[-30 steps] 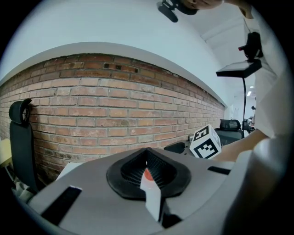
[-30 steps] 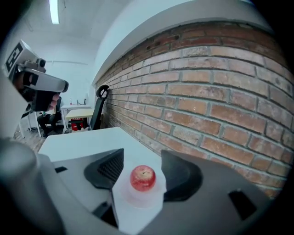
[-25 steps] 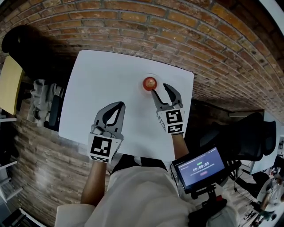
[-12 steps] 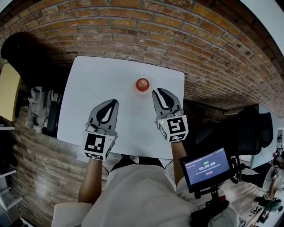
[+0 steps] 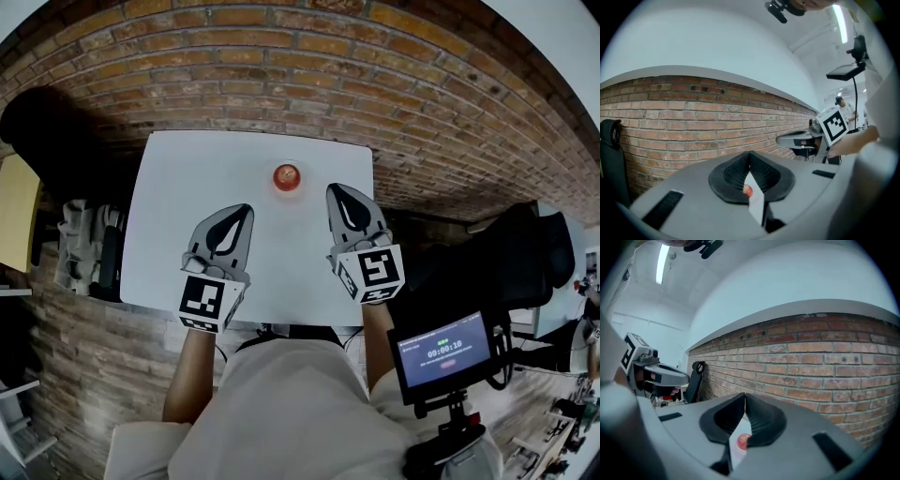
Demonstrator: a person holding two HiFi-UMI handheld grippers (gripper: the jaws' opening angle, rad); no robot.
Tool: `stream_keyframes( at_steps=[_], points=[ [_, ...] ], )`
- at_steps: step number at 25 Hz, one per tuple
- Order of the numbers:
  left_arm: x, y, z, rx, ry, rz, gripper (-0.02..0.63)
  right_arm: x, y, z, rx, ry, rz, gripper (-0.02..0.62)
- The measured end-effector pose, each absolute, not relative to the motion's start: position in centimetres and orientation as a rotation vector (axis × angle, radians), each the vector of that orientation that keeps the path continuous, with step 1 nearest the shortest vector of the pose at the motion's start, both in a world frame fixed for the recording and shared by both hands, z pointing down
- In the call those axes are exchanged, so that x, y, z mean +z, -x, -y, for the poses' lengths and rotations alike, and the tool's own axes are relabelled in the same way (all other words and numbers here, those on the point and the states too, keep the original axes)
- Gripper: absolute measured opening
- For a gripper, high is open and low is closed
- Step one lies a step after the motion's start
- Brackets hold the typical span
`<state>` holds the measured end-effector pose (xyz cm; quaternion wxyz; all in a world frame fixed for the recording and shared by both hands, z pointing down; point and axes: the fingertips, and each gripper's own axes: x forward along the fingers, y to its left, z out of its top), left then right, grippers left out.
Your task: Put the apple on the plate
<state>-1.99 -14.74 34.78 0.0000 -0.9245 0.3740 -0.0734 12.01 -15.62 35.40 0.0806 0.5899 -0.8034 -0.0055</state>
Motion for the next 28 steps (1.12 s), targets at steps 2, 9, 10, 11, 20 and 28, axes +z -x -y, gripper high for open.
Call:
stream_keyframes(
  at_steps=[2, 9, 10, 11, 20, 28],
  points=[
    [34.1, 1.9, 14.4, -0.217, 2.892, -1.164, 0.005, 34.5, -12.3, 14.7, -0.023, -1.785, 2.411, 0.008],
    [32.0, 1.8, 13.0, -0.167, 2.867, -1.148, 0.005, 32.0, -13.4, 11.8, -0.013, -1.847, 2.405, 0.005],
    [31.6, 1.8, 12.8, -0.164, 2.860, -1.143, 0.005, 31.7, -13.5, 11.5, -0.005, -1.853, 2.403, 0.005],
    [31.4, 1.7, 12.5, -0.166, 2.851, -1.139, 0.005, 31.4, -13.6, 11.2, -0.002, -1.858, 2.401, 0.005],
    [29.7, 1.2, 11.2, -0.142, 2.802, -1.095, 0.005, 29.9, -13.5, 9.5, -0.019, -1.856, 2.374, 0.002],
    [29.2, 1.3, 10.8, -0.121, 2.799, -1.083, 0.005, 29.6, -13.1, 8.8, -0.014, -1.849, 2.366, 0.003]
  ],
)
